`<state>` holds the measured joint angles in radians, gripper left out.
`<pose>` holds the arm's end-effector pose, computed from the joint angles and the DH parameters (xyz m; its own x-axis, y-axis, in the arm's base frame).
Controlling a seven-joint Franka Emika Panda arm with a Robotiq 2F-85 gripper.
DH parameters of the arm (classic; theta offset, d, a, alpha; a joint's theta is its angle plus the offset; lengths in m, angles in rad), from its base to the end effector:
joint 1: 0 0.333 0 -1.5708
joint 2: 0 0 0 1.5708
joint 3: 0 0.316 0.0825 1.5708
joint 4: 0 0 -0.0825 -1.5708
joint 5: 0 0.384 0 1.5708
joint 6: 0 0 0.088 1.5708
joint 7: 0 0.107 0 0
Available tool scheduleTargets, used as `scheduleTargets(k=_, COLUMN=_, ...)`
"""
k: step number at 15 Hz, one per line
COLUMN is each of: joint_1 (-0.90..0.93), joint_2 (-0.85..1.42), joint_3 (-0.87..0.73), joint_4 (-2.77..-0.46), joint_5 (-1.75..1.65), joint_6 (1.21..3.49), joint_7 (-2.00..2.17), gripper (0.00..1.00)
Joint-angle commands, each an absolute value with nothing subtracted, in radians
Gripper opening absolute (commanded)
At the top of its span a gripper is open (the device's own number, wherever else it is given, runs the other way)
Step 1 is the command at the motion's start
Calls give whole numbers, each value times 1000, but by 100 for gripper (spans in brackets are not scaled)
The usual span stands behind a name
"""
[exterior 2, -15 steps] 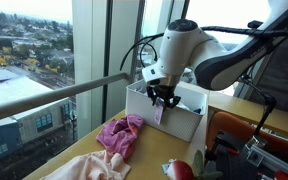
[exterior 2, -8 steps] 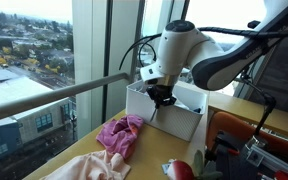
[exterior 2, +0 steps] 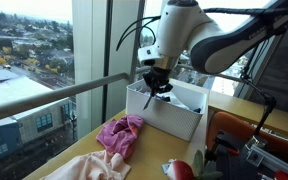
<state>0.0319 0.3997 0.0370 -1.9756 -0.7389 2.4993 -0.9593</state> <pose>0.6224 0.0462 0.2763 0.0252 0.9241 -0.3813 0.9648 0.0773 0.2513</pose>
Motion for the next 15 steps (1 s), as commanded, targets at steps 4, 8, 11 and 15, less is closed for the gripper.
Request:
scheduleTargets(k=4, joint_1=-11, joint_2=290, joint_3=49, joint_4=-1923, joint_5=-556, joint_6=2431, joint_7=-1098, gripper=1)
scheduleTargets(k=8, joint_1=-51, joint_2=326, joint_3=13, joint_4=-1875, joint_5=-490, joint_6=2417, joint_7=-1122, gripper=1)
scheduleTargets(k=11, joint_1=-92, joint_2=382, joint_3=-23, joint_4=-1868, joint_5=-459, joint_6=2414, joint_7=-1121, gripper=1)
scheduleTargets(k=15, joint_1=-142, joint_2=465, joint_3=-50, joint_4=-1845, joint_5=-425, joint_6=2404, joint_7=-1121, gripper=1)
